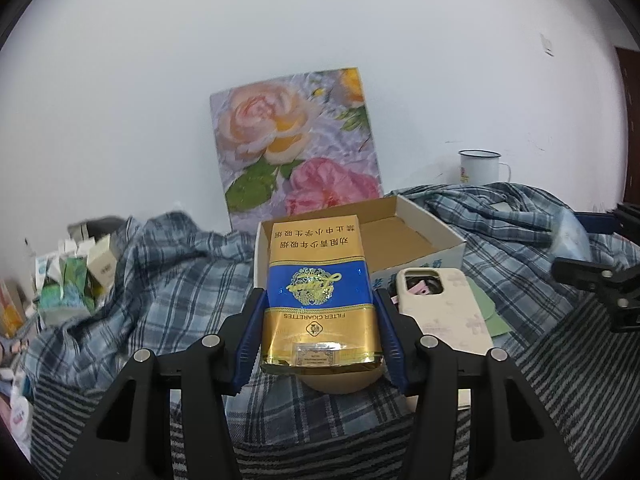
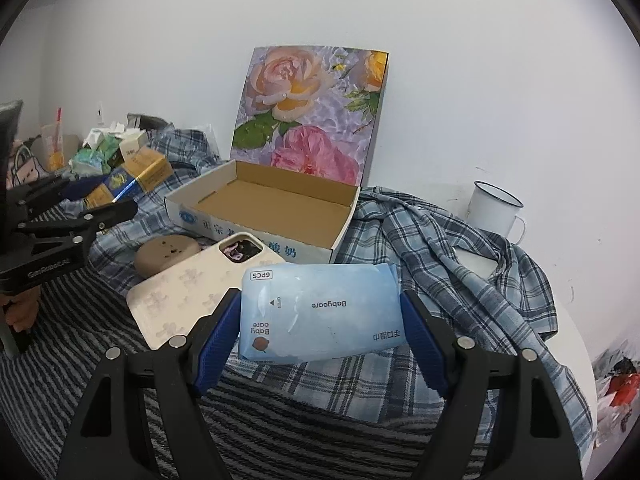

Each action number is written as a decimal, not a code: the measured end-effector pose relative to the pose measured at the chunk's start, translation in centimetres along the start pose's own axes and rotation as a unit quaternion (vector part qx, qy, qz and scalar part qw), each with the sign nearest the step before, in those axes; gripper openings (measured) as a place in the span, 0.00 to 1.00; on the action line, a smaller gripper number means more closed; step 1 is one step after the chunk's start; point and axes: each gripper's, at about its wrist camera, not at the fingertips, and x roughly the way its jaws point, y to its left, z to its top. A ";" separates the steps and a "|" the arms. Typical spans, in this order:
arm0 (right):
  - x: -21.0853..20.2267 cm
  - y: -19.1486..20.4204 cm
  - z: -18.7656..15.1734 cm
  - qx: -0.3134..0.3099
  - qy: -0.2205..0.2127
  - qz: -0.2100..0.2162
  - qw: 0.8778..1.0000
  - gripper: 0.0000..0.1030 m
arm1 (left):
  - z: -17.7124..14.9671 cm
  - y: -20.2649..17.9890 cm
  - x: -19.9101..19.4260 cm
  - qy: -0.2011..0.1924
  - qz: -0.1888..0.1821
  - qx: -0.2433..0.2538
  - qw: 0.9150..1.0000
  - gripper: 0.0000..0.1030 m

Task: Organize soft objects
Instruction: 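Lift the cigarette pack and wipes packet with both grippers toward the box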

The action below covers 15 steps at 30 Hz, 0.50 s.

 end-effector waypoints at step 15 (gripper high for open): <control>0.8 -0.9 -0.1 0.026 0.014 0.004 1.000 0.75 | 0.1 0.0 0.7 0.021 -0.006 0.000 1.000 0.53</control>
